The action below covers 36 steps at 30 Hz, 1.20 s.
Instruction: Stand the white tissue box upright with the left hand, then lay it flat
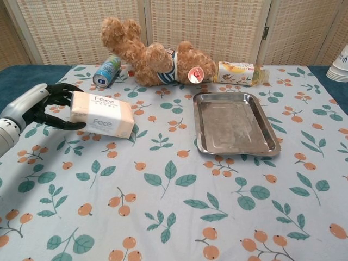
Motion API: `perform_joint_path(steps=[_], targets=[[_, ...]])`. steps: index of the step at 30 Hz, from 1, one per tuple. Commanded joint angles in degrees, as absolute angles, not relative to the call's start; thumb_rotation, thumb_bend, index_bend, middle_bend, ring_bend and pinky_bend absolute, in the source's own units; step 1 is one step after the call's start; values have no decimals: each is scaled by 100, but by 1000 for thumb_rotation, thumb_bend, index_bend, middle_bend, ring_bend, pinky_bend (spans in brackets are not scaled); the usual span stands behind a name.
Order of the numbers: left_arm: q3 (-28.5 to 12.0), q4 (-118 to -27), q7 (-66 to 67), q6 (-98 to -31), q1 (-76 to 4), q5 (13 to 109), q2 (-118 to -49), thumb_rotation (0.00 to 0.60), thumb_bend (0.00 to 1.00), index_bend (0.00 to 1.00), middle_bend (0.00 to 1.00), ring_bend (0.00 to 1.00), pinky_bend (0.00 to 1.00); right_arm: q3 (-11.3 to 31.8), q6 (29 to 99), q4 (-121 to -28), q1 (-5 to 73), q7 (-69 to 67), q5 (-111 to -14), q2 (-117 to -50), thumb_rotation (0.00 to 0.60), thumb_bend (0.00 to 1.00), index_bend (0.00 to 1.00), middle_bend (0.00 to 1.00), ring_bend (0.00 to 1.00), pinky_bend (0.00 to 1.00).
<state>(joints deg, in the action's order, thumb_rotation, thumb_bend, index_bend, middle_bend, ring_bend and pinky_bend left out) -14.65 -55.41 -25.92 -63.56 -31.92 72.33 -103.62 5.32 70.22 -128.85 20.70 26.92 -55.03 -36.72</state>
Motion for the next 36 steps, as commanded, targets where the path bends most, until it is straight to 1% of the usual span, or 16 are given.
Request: perform_joint_path(steps=[1,4,6,7,9,12,14,15,16,18,21,24,31,36], targets=[[-1468,-5545,-2576,-6336,-3178,7215,-10357,600,216,430,579,263,165,531,7027,-12891,2067,2686,-5515,-3666,600,122,70,2,0,0],[-1482,-5601,-2602,-6274,-3164,7179,-10327,600,196,389,541,234,161,527,7039,-12899,2057,2667,-5546,-3655,600,122,70,2,0,0],[-1493,-5652,-2640,-6228,-3160,7166,-10294,600,177,319,468,191,154,528,7044,-12904,2052,2652,-5557,-3644,600,122,70,2,0,0],[-1497,-5668,-2645,-6205,-3162,7159,-10279,600,174,303,452,182,153,528,7047,-12905,2050,2646,-5561,-3640,600,122,70,2,0,0],[-1522,-5687,-2650,-6181,-3163,7136,-10261,600,166,239,390,153,149,527,7050,-12912,2046,2636,-5570,-3630,600,122,70,2,0,0],[-1572,-5726,-2644,-6128,-3156,7057,-10244,600,161,190,350,138,147,521,7047,-12919,2041,2629,-5587,-3620,600,122,70,2,0,0],[-1560,-5767,-2699,-6068,-3148,7059,-10202,600,151,122,314,114,139,519,7046,-12922,2040,2626,-5595,-3617,600,122,70,2,0,0],[-1550,-5781,-2719,-6044,-3143,7065,-10183,600,143,70,282,90,132,520,7050,-12921,2038,2622,-5601,-3617,600,122,70,2,0,0],[-1536,-5806,-2751,-6006,-3138,7071,-10156,600,139,41,257,70,126,521,7056,-12920,2035,2617,-5606,-3618,600,122,70,2,0,0],[-1543,-5856,-2833,-5976,-3128,7075,-10113,600,123,0,166,15,106,522,7068,-12922,2030,2610,-5623,-3618,600,122,70,2,0,0],[-1539,-5912,-2916,-5921,-3130,7098,-10050,600,112,0,76,0,89,519,7082,-12923,2021,2605,-5644,-3618,600,122,70,2,0,0],[-1524,-5951,-2935,-5901,-3135,7136,-10001,600,105,0,46,0,83,519,7089,-12929,2015,2599,-5655,-3615,600,122,70,2,0,0],[-1626,-6109,-3001,-6009,-3171,7188,-9917,600,96,0,5,0,77,518,7090,-12939,2005,2580,-5664,-3598,600,122,70,2,0,0],[-1841,-6362,-2982,-6144,-3298,7257,-9703,600,98,0,5,0,75,527,7079,-12948,2006,2555,-5662,-3578,600,122,71,2,0,0]])
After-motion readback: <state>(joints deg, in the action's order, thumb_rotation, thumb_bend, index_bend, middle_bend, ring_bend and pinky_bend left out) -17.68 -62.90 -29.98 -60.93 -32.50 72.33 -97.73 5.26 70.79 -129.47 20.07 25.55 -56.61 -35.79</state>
